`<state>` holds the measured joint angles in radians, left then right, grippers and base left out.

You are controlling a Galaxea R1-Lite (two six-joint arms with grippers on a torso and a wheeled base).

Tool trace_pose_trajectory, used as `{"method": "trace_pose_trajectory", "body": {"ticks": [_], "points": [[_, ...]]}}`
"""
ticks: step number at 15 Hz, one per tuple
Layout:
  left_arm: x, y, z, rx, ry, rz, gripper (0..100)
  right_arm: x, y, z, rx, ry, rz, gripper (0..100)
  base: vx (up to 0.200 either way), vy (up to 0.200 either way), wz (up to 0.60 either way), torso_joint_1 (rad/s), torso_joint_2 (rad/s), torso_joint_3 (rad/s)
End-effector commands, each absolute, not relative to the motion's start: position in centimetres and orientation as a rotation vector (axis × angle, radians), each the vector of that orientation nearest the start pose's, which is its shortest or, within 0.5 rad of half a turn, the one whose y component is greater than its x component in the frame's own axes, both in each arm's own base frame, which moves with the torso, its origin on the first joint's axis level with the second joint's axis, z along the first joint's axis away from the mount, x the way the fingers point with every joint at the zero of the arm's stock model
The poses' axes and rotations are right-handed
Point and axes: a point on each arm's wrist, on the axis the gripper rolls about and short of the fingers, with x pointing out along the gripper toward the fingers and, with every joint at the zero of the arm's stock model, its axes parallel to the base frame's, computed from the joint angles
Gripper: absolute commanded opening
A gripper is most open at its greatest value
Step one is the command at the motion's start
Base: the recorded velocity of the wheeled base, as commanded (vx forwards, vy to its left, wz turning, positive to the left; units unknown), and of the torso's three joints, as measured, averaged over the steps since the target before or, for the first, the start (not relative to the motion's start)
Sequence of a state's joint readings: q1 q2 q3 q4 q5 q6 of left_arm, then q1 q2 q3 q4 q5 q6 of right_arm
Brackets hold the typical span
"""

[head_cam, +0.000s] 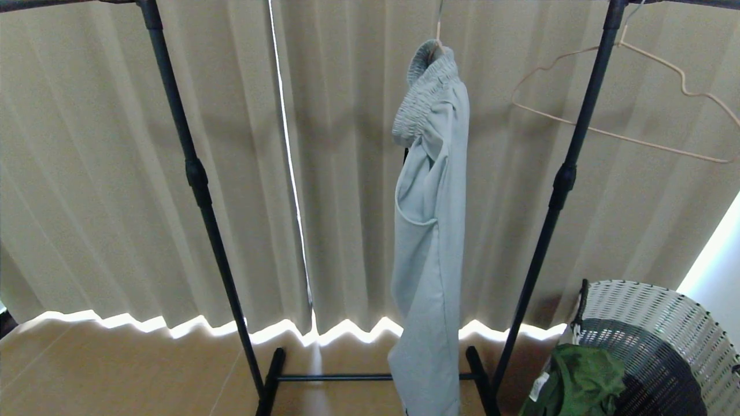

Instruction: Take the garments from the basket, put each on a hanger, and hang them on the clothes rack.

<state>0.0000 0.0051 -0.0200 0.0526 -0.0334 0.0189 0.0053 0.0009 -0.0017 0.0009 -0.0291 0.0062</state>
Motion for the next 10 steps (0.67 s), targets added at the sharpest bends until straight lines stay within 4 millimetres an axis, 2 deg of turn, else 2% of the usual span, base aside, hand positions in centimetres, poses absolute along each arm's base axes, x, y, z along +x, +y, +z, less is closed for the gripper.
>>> {"method": "trace_pose_trajectory", "body": {"ticks": [1, 10], "points": [[-2.41, -0.08, 7.58, 0.018, 0.037, -0.034, 100, -2.28, -0.08, 7.58, 0.006, 0.001, -0.023, 100, 0.000, 0.000, 0.00, 0.000, 0.00, 0.000], [-2.39, -0.08, 7.58, 0.019, 0.038, -0.034, 100, -2.28, -0.08, 7.58, 0.005, 0.001, -0.023, 100, 0.000, 0.000, 0.00, 0.000, 0.00, 0.000]]}}
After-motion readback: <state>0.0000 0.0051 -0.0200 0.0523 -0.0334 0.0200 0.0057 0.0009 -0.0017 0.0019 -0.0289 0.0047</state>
